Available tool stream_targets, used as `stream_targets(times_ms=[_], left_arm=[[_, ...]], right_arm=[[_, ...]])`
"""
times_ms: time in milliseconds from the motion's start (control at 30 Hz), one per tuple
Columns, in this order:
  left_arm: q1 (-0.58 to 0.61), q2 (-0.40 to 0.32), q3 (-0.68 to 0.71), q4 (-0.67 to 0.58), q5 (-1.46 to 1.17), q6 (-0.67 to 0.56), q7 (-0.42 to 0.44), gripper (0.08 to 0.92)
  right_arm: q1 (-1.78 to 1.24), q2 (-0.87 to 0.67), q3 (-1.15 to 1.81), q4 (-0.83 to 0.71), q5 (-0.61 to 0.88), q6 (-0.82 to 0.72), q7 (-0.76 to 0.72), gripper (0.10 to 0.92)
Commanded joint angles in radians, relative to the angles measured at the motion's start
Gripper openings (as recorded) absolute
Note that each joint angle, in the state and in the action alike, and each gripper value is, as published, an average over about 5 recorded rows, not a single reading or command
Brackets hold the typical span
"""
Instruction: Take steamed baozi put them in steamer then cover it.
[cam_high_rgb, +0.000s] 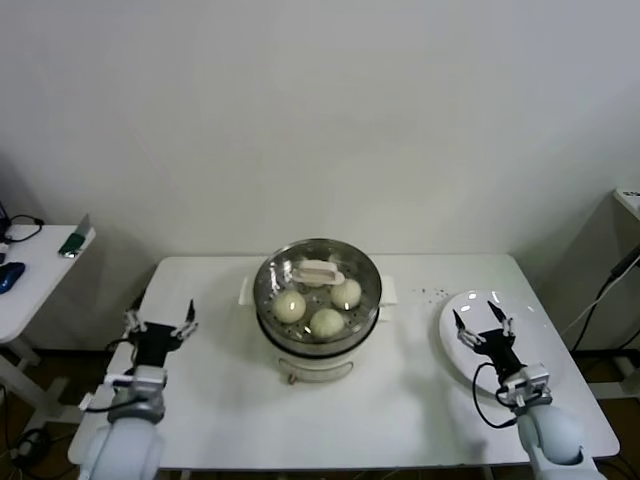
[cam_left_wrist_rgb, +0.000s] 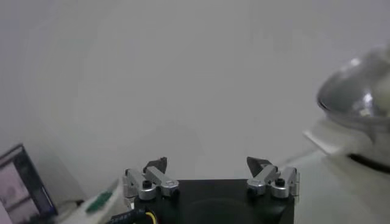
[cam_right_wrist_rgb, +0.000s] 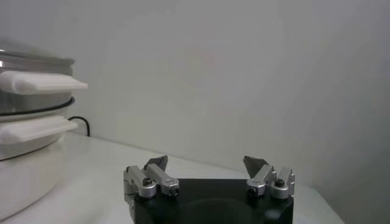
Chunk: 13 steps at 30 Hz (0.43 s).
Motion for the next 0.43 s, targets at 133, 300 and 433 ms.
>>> stream_targets(times_ms=[133,300,433], left_arm=[[0.080,-0.086,-0.191,0.169,-0.320,-0.454,0.075,0.823],[0.077,-0.085,-0.189,0.175,-0.316,-0.451,0.087,0.823],[0.075,-0.085,-0.189,0.175,-0.312,-0.449,0.089,0.823]], right_arm=[[0.001,0.004,-0.021,0.007,0.017,0.024,-0.003,0.823],[0.004,0.008,-0.024,0.007,0.015,0.025,-0.003,0.823],[0.004,0.007,-0.021,0.003,0.016,0.026,-0.004,0.823]])
